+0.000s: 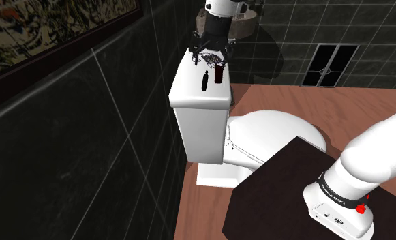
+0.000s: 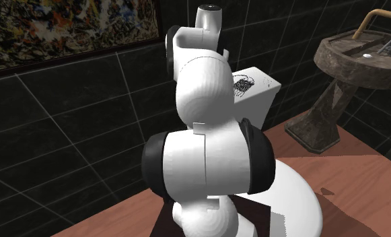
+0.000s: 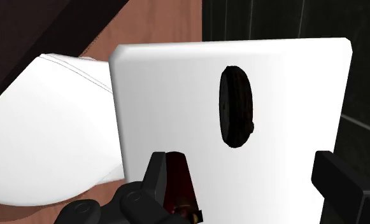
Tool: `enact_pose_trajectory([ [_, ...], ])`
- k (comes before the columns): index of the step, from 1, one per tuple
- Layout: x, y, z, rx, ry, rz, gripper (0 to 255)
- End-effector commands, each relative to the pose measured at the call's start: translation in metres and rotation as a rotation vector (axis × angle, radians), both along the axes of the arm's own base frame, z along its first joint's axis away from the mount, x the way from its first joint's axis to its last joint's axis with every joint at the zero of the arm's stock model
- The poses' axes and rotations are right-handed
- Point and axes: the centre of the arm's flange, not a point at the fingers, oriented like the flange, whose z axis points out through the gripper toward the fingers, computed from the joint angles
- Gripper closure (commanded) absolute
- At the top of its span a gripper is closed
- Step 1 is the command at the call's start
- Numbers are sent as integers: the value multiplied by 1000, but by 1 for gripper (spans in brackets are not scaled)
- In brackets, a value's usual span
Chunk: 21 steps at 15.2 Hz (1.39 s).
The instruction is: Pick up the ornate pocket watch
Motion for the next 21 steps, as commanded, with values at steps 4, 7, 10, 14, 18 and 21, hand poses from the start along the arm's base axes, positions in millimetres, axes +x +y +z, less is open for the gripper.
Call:
enact_pose_trajectory([
  [4, 12, 4, -21, 4, 3, -45, 0],
  [7, 12, 4, -36, 4, 3, -45, 0],
  [10, 12, 4, -40, 4, 3, -46, 255],
  [14, 12, 5, -40, 4, 3, -45, 255],
  [18, 12, 4, -40, 4, 3, -45, 255],
  [21, 12, 4, -29, 4, 3, -45, 255],
])
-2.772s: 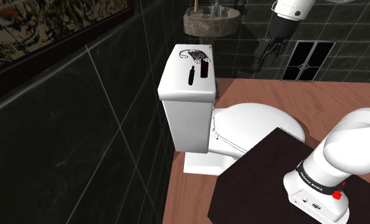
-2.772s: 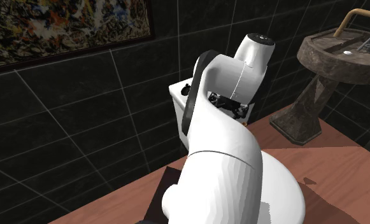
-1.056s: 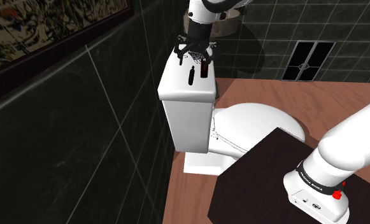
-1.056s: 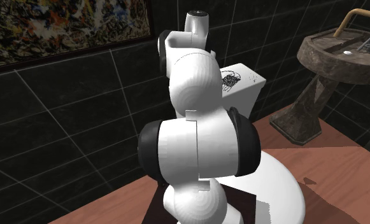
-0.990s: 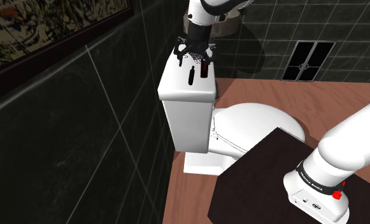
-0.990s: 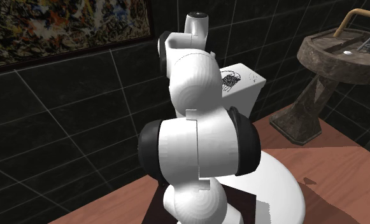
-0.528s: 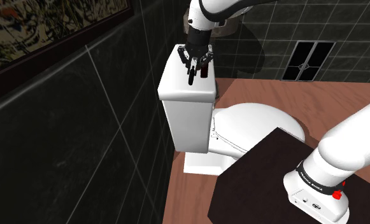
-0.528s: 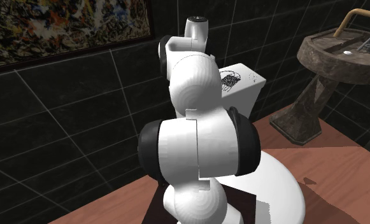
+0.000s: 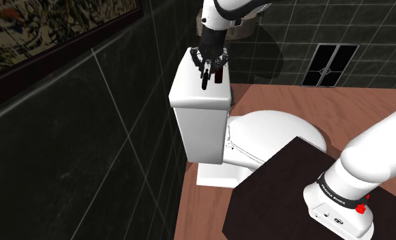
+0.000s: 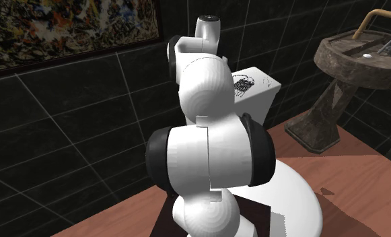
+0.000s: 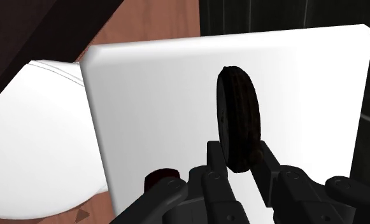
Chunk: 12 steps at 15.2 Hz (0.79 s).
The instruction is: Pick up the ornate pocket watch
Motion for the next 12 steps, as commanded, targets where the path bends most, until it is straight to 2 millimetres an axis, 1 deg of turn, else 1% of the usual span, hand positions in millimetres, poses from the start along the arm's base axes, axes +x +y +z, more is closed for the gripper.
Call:
enact_pose_trajectory([
  [1, 0, 0, 9, 0, 0, 0, 255],
  [12, 0, 0, 68, 0, 0, 0, 255],
])
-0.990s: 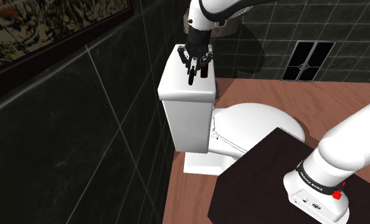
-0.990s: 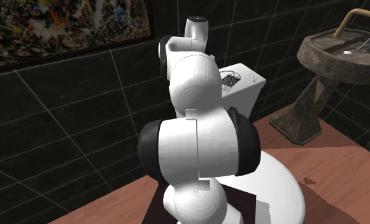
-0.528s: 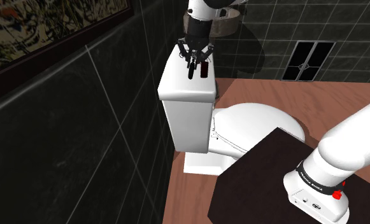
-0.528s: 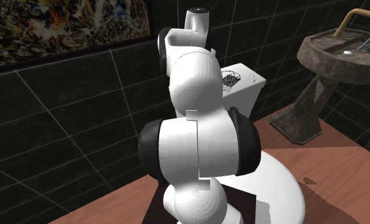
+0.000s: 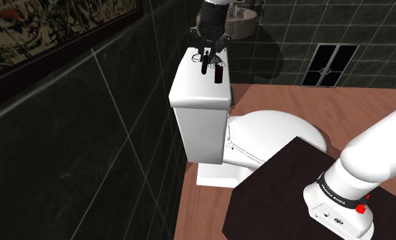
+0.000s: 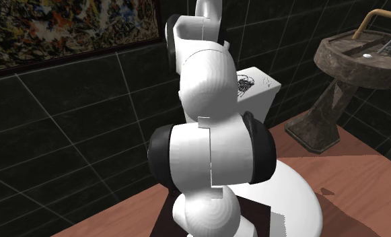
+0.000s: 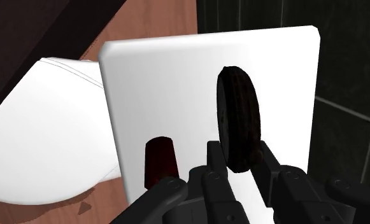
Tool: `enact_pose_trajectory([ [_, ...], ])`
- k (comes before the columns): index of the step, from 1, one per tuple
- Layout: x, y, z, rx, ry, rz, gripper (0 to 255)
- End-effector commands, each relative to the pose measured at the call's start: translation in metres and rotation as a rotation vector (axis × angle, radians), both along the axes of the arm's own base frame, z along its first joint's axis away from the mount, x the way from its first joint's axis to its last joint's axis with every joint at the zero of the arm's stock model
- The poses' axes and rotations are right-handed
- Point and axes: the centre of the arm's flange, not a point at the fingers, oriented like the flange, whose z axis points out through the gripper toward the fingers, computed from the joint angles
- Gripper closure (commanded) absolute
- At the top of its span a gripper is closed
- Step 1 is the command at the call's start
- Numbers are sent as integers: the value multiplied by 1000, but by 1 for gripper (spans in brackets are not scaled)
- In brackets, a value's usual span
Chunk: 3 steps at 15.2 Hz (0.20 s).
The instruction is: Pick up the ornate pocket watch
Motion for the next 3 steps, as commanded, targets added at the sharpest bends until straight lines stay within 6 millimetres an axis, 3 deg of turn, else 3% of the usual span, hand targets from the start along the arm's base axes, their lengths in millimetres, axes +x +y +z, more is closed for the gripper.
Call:
enact_pose_trajectory([
  [1, -1, 0, 12, 0, 0, 0, 255],
  [3, -1, 0, 13, 0, 0, 0, 255],
])
